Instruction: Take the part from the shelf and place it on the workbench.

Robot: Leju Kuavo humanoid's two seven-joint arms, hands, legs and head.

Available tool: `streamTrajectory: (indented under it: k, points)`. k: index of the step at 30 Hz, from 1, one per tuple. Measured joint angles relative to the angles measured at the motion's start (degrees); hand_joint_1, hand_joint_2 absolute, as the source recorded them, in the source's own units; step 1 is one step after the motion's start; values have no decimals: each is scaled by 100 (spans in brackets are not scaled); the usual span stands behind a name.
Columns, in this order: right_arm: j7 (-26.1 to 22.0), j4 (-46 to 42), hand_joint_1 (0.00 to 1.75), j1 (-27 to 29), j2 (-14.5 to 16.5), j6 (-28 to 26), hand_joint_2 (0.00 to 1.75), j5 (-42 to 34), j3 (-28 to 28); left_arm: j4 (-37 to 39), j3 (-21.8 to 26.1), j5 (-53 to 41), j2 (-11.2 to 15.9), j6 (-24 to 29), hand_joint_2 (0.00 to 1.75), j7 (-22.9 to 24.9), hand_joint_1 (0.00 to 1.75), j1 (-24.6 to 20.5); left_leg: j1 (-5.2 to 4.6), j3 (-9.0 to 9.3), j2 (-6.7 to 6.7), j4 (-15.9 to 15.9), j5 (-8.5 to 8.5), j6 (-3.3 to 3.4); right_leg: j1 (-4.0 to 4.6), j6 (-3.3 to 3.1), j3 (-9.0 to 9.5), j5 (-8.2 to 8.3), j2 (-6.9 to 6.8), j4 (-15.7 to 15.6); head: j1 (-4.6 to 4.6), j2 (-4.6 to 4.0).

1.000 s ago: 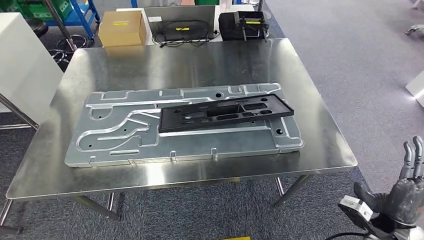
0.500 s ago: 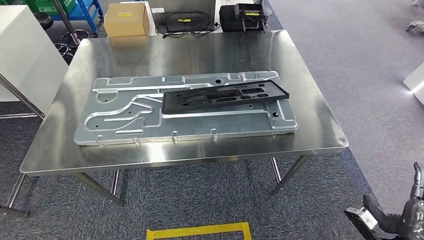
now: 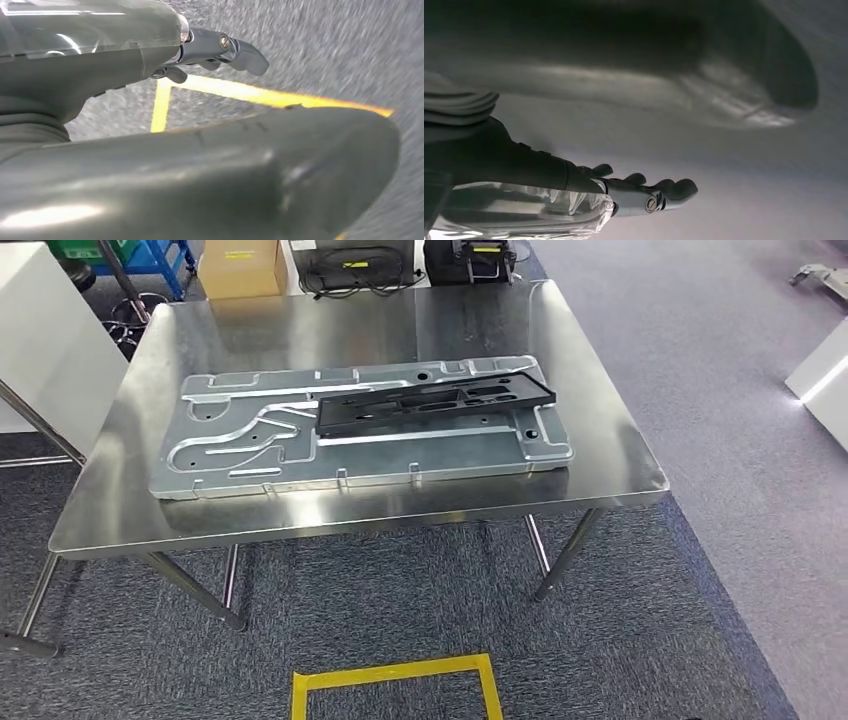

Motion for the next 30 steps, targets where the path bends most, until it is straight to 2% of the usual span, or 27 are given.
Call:
streamTrajectory:
  k: [1, 2, 3, 4, 5, 6, 7, 8, 9, 10, 11, 12, 13, 15, 16, 17, 18, 20, 21, 22, 23, 24, 25, 26, 27, 28, 30]
  points:
    - [564, 327, 0, -62, 86, 319, 0, -6, -154, 1, -58, -124, -9, -20, 0, 111, 0, -1, 16, -40, -10, 70, -91, -35, 3, -46, -38, 53, -13, -14, 1, 0]
    - [1027, 584, 0, -98, 184, 597, 0, 29, -269, 3, -121, -232, -19, -46, 0, 217, 0, 4, 27, -101, -23, 234, -283, -65, -1, -93, -84, 108, -33, -25, 1, 0]
    - [1299, 783, 0, -119, 277, 813, 0, 90, -330, 5, -177, -313, -27, -74, 0, 305, 0, 11, 40, -184, -36, 502, -560, -87, -1, -129, -143, 157, -52, -20, 1, 0]
    - [1440, 969, 0, -143, 369, 977, 0, 131, -357, 10, -234, -373, -37, -105, 0, 383, 0, 20, 42, -283, -39, 859, -855, -105, 9, -158, -221, 204, -55, -1, 1, 0]
    - [1468, 1133, 0, -164, 456, 1088, 0, 141, -370, 16, -285, -422, -51, -139, 0, 443, 0, 28, 43, -363, -40, 1230, -1072, -118, 17, -173, -308, 254, -57, 26, 0, 0]
    - [1435, 1263, 0, -191, 521, 1143, 0, 119, -387, 21, -329, -460, -64, -166, 0, 489, 0, 31, 42, -391, -40, 1513, -1159, -126, 24, -176, -403, 304, -54, 56, 0, 0]
    - [1390, 1365, 0, -221, 571, 1146, 0, 91, -411, 26, -371, -499, -80, -189, 0, 526, 0, 30, 42, -342, -41, 1634, -1113, -126, 30, -177, -501, 352, -52, 91, -1, 0]
    - [1356, 1433, 0, -249, 595, 1127, 0, 80, -438, 28, -411, -540, -93, -203, 0, 559, 0, 29, 41, -193, -42, 1547, -965, -116, 35, -172, -595, 396, -50, 127, -1, 0]
    - [1338, 1487, 0, -272, 601, 1092, 0, 80, -462, 29, -451, -581, -101, -213, 0, 592, 0, 27, 40, 53, -42, 1263, -791, -97, 41, -162, -679, 437, -49, 164, -1, 0]
    - [1329, 1531, 0, -292, 600, 1049, 0, 75, -486, 30, -492, -626, -105, -221, 0, 625, 0, 22, 32, 353, -43, 850, -702, -69, 50, -147, -750, 474, -50, 197, -1, 0]
    - [1324, 1565, 0, -310, 594, 1001, 0, 62, -511, 30, -535, -666, -107, -227, 0, 657, 0, 17, 21, 636, -43, 418, -687, -41, 59, -126, -804, 513, -54, 226, 0, 0]
    - [1321, 1594, 0, -323, 582, 963, 0, 36, -540, 31, -575, -704, -113, -238, 0, 691, 0, 11, 5, 825, -44, 98, -716, -15, 63, -100, -837, 556, -63, 238, 1, 0]
    - [1319, 1614, 0, -333, 561, 940, 0, 5, -575, 32, -612, -743, -123, -250, 0, 727, 0, 5, -14, 917, -45, -91, -761, 8, 61, -70, -856, 603, -72, 237, 0, 0]
    - [1327, 1649, 0, -338, 517, 930, 0, -44, -643, 41, -680, -808, -151, -280, 0, 806, 0, 8, -17, 883, -36, -165, -693, 71, 50, -8, -876, 677, -80, 225, -1, 0]
    - [1335, 1664, 0, -337, 499, 936, 0, -57, -668, 46, -708, -831, -165, -291, 0, 837, 0, 8, -6, 844, -25, -183, -636, 118, 46, 22, -904, 618, -68, 266, -1, 0]
    - [1343, 1680, 0, -336, 489, 946, 0, -67, -685, 51, -734, -848, -176, -298, 0, 855, 0, 8, 10, 790, -12, -200, -570, 170, 39, 51, -956, 451, -52, 395, 1, 0]
    - [1350, 1697, 0, -334, 480, 958, 0, -73, -700, 56, -757, -866, -191, -302, 0, 861, 0, 7, 25, 724, 0, -212, -501, 209, 26, 81, -1036, 186, -36, 638, 1, 0]
    - [1341, 1739, 0, -331, 483, 989, 0, -81, -717, 56, -798, -899, -209, -296, 0, 854, 0, 6, 15, 566, 4, -196, -381, 237, -12, 136, -1221, -367, -23, 1368, 2, 0]
    - [1324, 1758, 0, -330, 486, 1004, 0, -81, -722, 56, -815, -910, -216, -291, 0, 849, 0, 7, 13, 480, 5, -176, -323, 228, -30, 161, -1266, -483, -23, 1681, 2, 0]
    - [1300, 1771, 0, -330, 487, 1021, 0, -81, -723, 56, -829, -912, -219, -286, 0, 845, 0, 6, 13, 391, 7, -148, -272, 215, -45, 180, -1236, -458, -24, 1839, 2, 0]
    - [1271, 1779, 0, -330, 487, 1040, 0, -81, -723, 56, -840, -905, -220, -283, 0, 840, 0, 5, 18, 299, 8, -112, -226, 197, -60, 193, -1100, -319, -25, 1780, 2, 0]
    - [1245, 1780, 0, -333, 485, 1061, 0, -81, -723, 56, -848, -894, -220, -279, 0, 836, 0, 3, 23, 213, 8, -70, -191, 178, -74, 200, -866, -145, -25, 1514, 2, 0]
    - [1222, 1780, 0, -339, 482, 1082, 0, -81, -723, 55, -854, -881, -220, -274, 0, 829, 0, 1, 26, 135, 7, -26, -161, 155, -86, 201, -567, -45, -22, 1106, 2, 0]
    - [1203, 1781, 0, -346, 480, 1100, 0, -81, -723, 55, -858, -867, -220, -267, 0, 820, 0, -1, 23, 70, 5, 19, -131, 127, -82, 192, -275, -23, -16, 665, 1, 0]
    - [1191, 1784, 0, -353, 479, 1119, 0, -81, -723, 55, -861, -853, -219, -259, 0, 809, 0, -3, 18, 27, 4, 48, -96, 93, -73, 175, -77, -55, -11, 335, 1, 0]
    - [1183, 1791, 0, -359, 479, 1140, 0, -80, -723, 54, -862, -843, -218, -245, 0, 799, 0, -5, 14, -4, 4, 60, -55, 56, -56, 150, 21, -106, -5, 137, 0, 0]
    - [1160, 1814, 0, -359, 483, 1197, 0, -72, -724, 54, -865, -848, -213, -202, 0, 785, 0, 0, 16, -40, -1, 51, 24, -20, -43, 69, -10, -70, -13, 68, 1, 0]
